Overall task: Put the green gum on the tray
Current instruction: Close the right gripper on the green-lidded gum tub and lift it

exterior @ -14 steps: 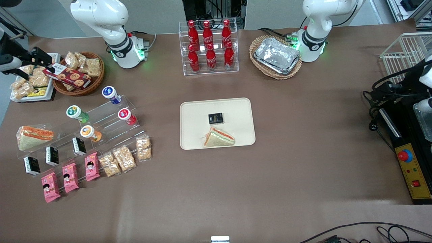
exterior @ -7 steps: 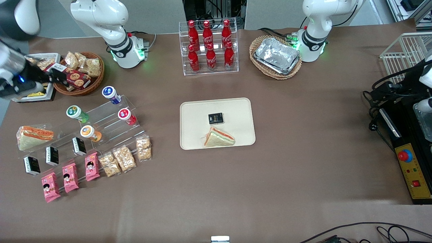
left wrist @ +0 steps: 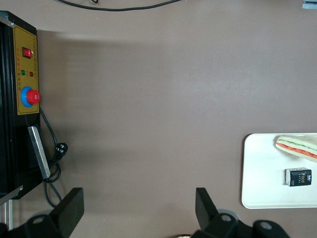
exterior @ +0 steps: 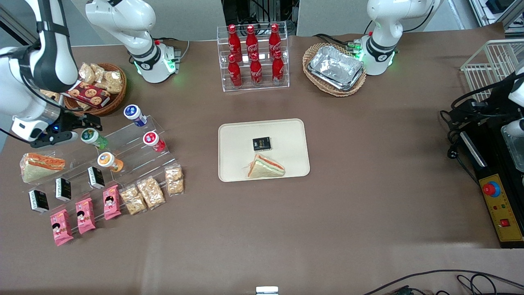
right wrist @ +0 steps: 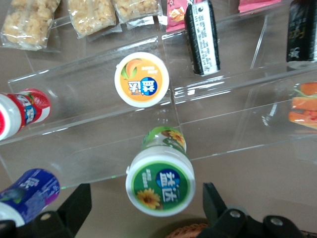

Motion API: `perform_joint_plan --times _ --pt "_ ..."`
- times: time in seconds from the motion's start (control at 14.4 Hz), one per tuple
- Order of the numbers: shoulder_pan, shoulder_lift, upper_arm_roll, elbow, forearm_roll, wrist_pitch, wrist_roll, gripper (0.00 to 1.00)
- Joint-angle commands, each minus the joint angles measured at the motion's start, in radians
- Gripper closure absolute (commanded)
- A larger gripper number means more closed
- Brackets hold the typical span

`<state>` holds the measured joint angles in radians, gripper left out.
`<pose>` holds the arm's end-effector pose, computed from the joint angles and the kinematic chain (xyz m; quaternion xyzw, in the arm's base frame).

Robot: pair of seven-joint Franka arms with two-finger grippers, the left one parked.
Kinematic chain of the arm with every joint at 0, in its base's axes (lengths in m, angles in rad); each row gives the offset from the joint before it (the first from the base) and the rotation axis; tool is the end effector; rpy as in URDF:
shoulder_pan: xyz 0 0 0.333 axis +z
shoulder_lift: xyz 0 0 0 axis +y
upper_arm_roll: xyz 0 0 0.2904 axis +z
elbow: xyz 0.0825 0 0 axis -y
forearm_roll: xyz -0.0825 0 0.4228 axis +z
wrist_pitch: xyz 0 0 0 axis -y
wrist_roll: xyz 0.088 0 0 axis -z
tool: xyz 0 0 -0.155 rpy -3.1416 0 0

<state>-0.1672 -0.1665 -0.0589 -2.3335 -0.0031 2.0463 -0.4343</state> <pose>0.4855 -0.1112 0.2993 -0.9926 -0.1052 0.0560 0.0229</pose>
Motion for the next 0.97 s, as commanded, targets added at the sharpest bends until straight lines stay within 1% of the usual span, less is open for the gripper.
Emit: perform_joint_plan --times 0.0,0.14,0.42,0.62,0.69,0.76,0.9 --pt "0.011 -0.013 0.004 -0.053 -0.005 0.061 0.028 0.00" --pt "0.011 -0.011 0.004 -0.053 -0.005 0.064 0.028 0.00" --pt "0.009 0.010 0.002 -0.063 -0.006 0.120 0.026 0.00" --pt "0.006 0.019 0.001 -0.063 -0.006 0.140 0.025 0.03" --pt "0.005 0.022 0.001 -0.063 -0.006 0.141 0.023 0.07" --pt "0.002 0.022 0.001 -0.063 -0.006 0.144 0.022 0.16" --pt "0.000 0.025 0.001 -0.063 -0.008 0.147 0.022 0.31"
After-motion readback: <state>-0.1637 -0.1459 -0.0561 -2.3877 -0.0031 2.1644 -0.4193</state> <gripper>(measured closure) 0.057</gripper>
